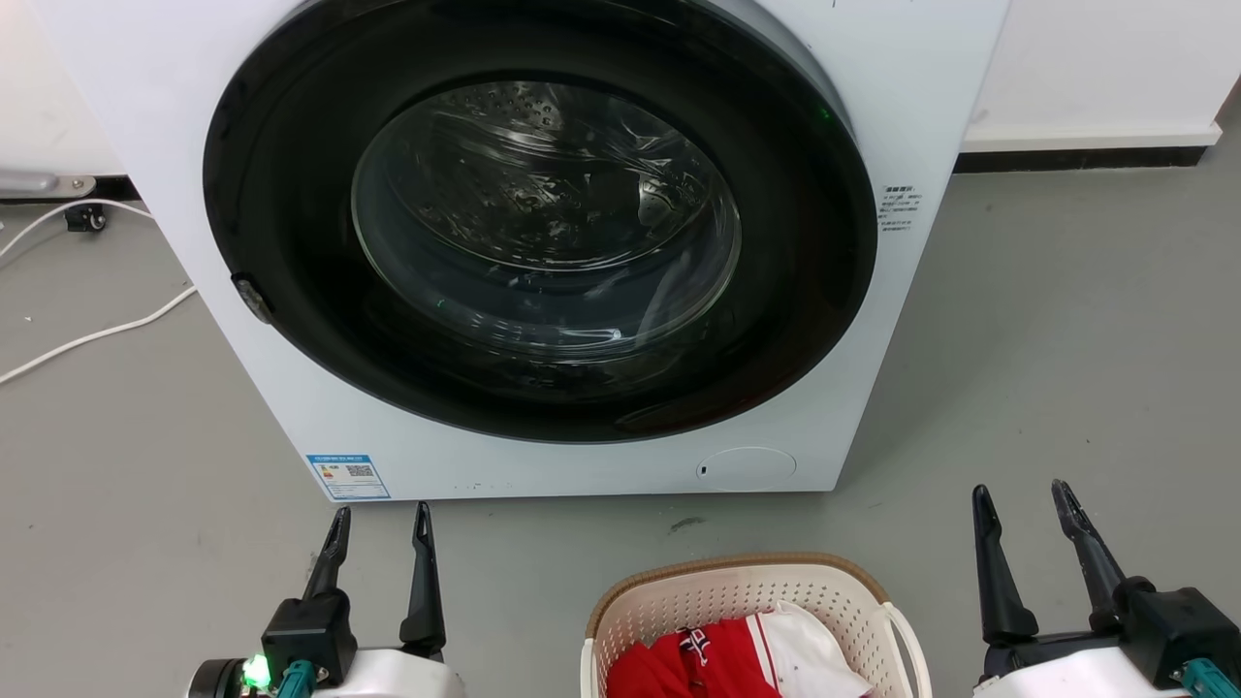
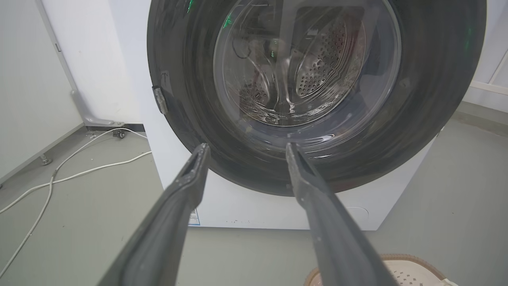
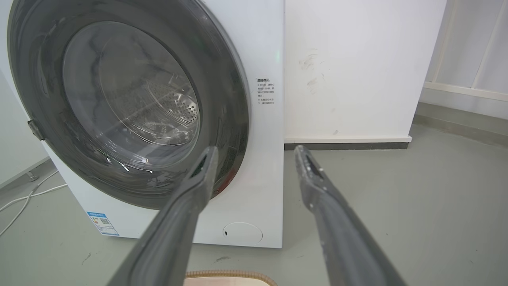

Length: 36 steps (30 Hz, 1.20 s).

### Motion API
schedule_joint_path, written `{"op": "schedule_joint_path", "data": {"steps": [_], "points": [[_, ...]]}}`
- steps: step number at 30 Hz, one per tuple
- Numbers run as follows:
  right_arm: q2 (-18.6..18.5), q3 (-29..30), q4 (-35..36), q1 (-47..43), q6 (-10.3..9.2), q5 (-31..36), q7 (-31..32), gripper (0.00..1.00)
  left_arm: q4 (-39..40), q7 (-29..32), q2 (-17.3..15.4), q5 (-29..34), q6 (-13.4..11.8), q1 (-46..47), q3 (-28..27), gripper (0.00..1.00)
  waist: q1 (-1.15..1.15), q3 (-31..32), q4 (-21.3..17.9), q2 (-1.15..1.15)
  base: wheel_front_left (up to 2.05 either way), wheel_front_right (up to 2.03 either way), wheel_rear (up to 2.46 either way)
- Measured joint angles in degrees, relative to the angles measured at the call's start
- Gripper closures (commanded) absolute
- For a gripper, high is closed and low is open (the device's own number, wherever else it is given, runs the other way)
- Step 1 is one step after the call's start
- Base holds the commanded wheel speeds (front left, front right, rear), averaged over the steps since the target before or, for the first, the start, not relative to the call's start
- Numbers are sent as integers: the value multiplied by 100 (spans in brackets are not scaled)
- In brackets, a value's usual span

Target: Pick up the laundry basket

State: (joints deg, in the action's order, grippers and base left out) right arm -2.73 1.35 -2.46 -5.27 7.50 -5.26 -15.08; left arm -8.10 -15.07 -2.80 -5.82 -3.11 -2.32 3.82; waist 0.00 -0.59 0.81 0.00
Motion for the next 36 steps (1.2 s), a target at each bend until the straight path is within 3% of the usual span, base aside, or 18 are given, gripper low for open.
{"op": "schedule_joint_path", "data": {"steps": [9,18,36], "points": [[0,78,-71,14,0,66,0,0,-183,0,-2,-47,55,40,174,0,0,-108,-25,0,0,0,0],[-1,324,-512,293,0,410,-1,0,-867,0,-3,-175,232,387,728,0,0,-451,-64,0,0,0,0],[-11,913,-2439,1473,1,1482,0,0,-3207,0,0,-645,692,1749,1905,0,1,-1913,-135,0,0,0,0]]}}
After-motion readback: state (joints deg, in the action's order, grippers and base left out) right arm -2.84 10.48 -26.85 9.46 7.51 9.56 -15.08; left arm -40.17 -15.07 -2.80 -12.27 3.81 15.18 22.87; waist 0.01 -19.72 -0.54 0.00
